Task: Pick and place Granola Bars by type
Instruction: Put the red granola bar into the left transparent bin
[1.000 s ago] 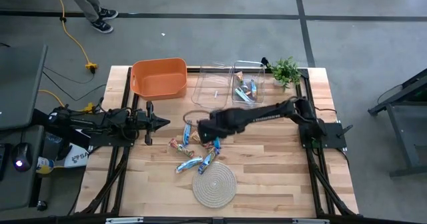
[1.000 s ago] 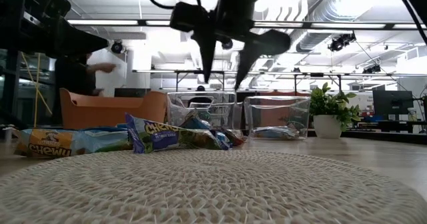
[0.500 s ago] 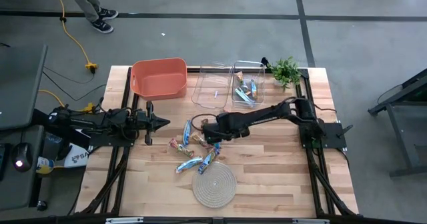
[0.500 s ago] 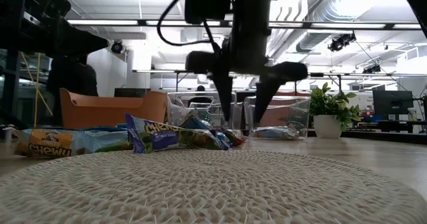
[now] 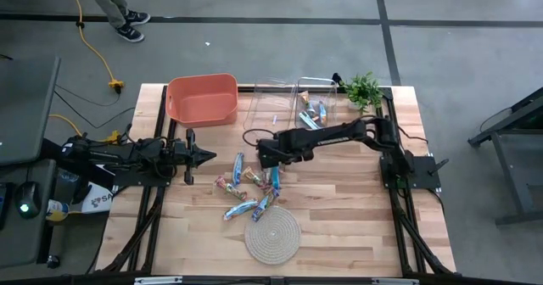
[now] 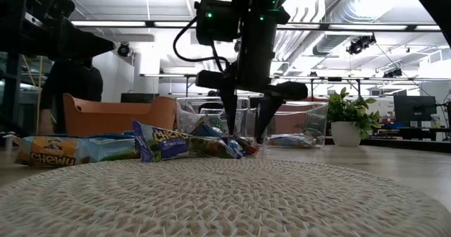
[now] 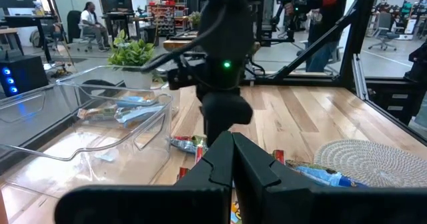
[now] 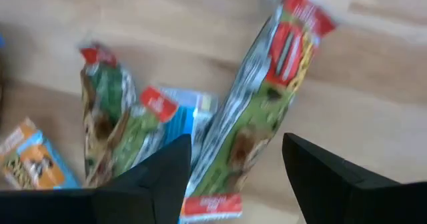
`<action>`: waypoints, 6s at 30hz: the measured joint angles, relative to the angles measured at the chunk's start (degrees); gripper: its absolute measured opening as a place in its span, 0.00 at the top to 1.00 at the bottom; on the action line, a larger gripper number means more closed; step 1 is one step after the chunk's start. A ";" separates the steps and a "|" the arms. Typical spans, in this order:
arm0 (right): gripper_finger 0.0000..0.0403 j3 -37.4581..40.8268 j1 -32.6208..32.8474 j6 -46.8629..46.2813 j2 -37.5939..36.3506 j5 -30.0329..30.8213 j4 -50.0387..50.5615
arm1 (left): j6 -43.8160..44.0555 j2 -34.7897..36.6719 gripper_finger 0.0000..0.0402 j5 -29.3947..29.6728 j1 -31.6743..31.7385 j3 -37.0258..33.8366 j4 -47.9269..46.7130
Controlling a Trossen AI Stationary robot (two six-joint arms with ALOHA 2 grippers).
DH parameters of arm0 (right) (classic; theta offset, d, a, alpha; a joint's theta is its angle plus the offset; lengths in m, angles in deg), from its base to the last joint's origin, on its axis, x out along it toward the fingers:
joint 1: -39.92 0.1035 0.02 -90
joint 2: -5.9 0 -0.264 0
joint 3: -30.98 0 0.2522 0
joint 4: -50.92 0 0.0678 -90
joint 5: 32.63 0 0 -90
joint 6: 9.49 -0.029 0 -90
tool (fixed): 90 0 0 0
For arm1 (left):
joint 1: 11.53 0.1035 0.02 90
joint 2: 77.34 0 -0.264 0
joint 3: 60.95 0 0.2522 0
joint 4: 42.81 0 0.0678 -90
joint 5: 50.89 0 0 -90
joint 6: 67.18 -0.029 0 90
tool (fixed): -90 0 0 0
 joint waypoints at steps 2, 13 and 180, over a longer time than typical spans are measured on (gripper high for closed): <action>0.45 0.97 -0.21 -0.07 0.00 0.22 -0.99 | 0.00 -0.01 1.00 0.00 0.02 0.01 -0.01; 0.45 7.78 1.06 -3.72 -0.26 -0.64 -7.37 | 0.00 0.00 1.00 0.00 0.02 0.01 -0.01; 0.48 15.20 6.77 136.44 -17.27 -11.10 -18.77 | 0.00 0.00 1.00 0.07 0.00 0.00 -0.01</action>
